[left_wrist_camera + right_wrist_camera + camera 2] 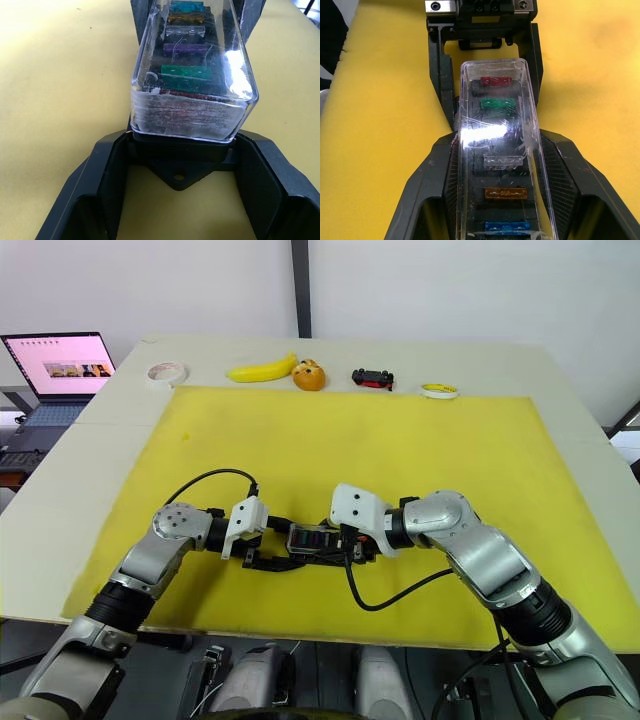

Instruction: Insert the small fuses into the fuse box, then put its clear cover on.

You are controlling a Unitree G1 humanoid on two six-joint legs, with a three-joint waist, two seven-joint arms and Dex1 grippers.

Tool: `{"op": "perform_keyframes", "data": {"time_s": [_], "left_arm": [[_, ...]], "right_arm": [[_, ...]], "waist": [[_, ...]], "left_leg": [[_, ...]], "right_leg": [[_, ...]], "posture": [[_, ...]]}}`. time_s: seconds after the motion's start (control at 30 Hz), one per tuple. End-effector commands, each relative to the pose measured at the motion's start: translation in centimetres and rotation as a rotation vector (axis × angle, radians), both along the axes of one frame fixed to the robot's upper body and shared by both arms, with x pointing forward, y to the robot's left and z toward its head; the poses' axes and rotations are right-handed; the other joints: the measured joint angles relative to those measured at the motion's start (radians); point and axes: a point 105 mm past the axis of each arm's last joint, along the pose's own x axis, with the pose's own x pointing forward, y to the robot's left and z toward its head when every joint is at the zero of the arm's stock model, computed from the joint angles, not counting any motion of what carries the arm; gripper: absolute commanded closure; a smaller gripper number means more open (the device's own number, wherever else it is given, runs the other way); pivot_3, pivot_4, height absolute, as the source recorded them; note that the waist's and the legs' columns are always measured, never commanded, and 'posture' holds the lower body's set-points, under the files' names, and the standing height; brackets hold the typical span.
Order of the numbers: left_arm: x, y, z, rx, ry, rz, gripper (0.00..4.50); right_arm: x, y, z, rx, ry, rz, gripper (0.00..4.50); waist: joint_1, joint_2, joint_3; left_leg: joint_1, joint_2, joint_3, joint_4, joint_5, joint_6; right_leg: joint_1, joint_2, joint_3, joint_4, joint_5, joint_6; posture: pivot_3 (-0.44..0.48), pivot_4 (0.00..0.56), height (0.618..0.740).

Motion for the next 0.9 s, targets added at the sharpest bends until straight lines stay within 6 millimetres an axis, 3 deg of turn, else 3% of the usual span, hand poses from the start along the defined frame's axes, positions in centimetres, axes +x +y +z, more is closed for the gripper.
{"op": "perform_keyframes", "data": {"time_s": [0.03,0.63,0.9], "left_arm": [[-1.6,-0.6,-0.6,0.018,0.040,-0.078,1.96],[-1.9,-0.1,-0.8,0.032,0.059,-0.077,1.96],[-2.0,-0.2,-0.9,0.029,0.068,-0.075,1.96]], "right_arm": [[0.2,-1.6,-3.5,-0.096,0.138,-0.078,2.81],[0.1,-2.4,-5.9,-0.120,0.238,-0.131,2.81],[1.3,-2.0,-3.8,-0.029,0.116,-0.136,2.81]], "waist": [[0.000,0.000,-0.001],[-0.003,0.000,-0.009],[-0.005,0.000,-0.012]], "left_leg": [[0.000,0.000,0.000,0.000,0.000,0.000],[0.002,0.002,0.000,-0.001,-0.002,0.003],[0.002,0.002,0.000,-0.001,-0.002,0.004]], "right_leg": [[0.000,0.000,0.000,0.000,0.000,0.000],[0.000,0.001,0.000,0.000,-0.002,-0.002],[0.000,0.002,0.000,0.000,-0.002,-0.002]], "posture": [[0.000,0.150,0.737],[0.000,0.150,0.737],[0.000,0.150,0.737]]}}
